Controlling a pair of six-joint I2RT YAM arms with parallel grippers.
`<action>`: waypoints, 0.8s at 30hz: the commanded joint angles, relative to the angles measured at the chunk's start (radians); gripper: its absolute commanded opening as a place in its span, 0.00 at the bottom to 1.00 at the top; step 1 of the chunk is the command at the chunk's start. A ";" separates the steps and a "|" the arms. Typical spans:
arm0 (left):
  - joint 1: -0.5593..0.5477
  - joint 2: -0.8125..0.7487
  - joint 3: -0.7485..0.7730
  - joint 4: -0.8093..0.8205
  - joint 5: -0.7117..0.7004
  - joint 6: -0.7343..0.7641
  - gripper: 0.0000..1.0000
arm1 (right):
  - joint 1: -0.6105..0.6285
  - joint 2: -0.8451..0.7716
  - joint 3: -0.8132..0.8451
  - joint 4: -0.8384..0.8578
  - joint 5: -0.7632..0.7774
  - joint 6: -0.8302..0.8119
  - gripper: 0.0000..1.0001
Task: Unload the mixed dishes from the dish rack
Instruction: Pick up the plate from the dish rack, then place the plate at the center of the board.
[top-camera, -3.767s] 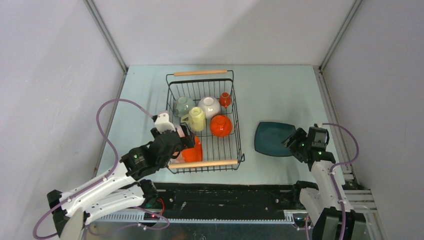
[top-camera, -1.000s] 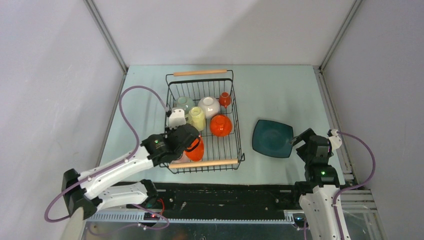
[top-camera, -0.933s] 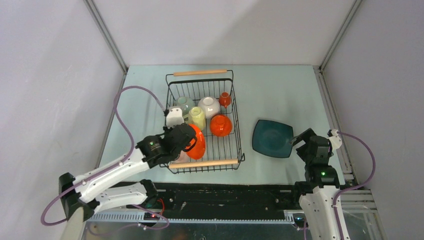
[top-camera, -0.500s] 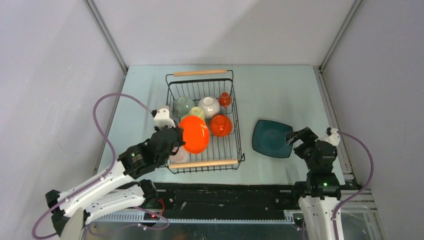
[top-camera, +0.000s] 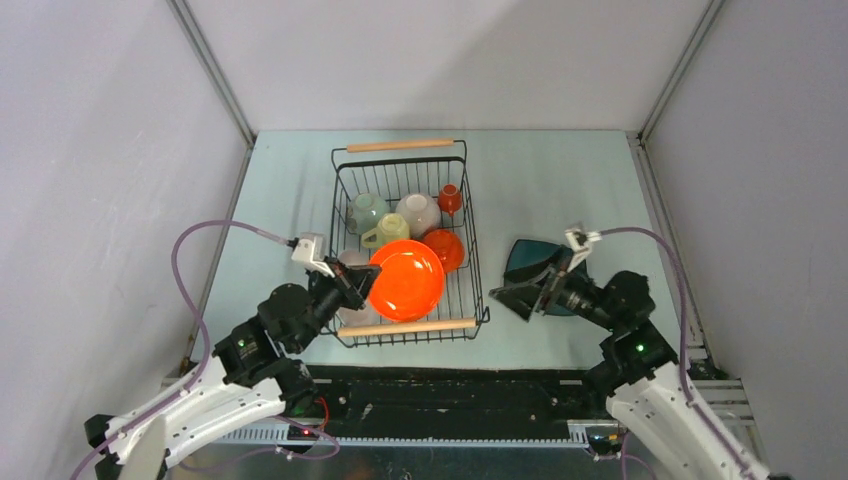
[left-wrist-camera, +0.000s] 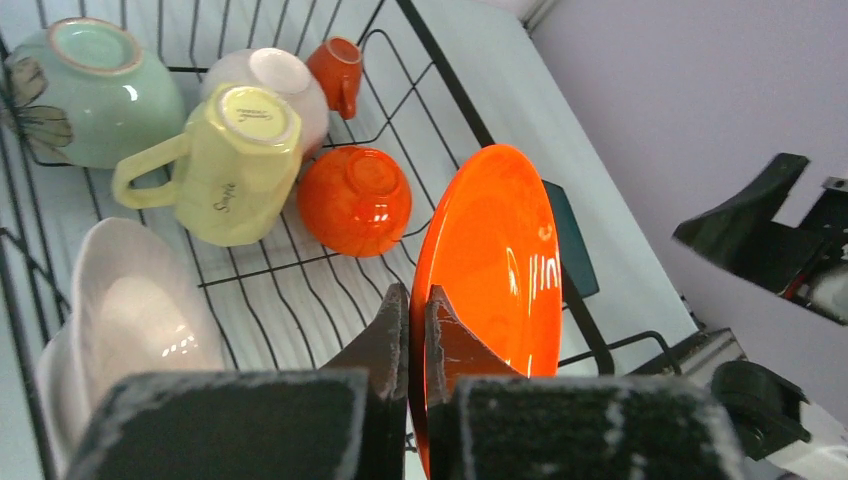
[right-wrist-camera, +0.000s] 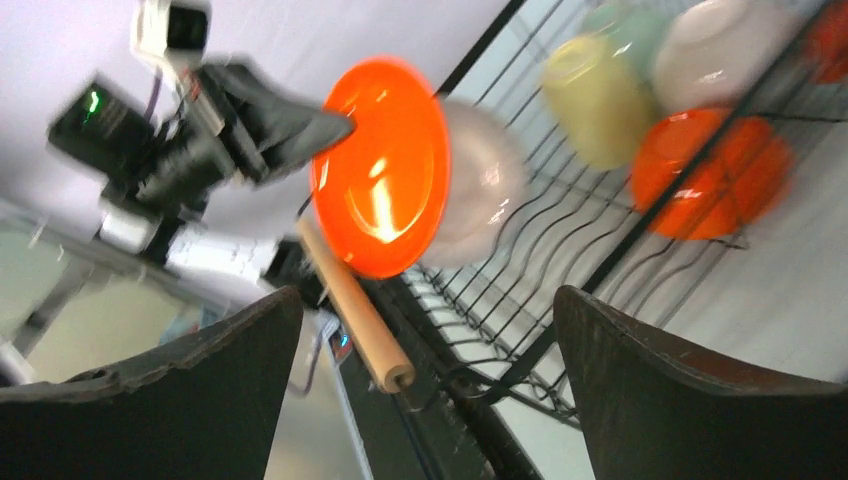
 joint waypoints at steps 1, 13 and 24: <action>0.001 0.029 0.010 0.104 0.088 0.015 0.00 | 0.330 0.141 0.108 0.072 0.157 -0.167 0.97; 0.001 0.044 -0.001 0.147 0.219 0.002 0.00 | 0.564 0.502 0.254 0.156 0.367 -0.225 0.82; 0.001 0.036 -0.010 0.184 0.297 0.029 0.00 | 0.578 0.559 0.265 0.158 0.341 -0.235 0.61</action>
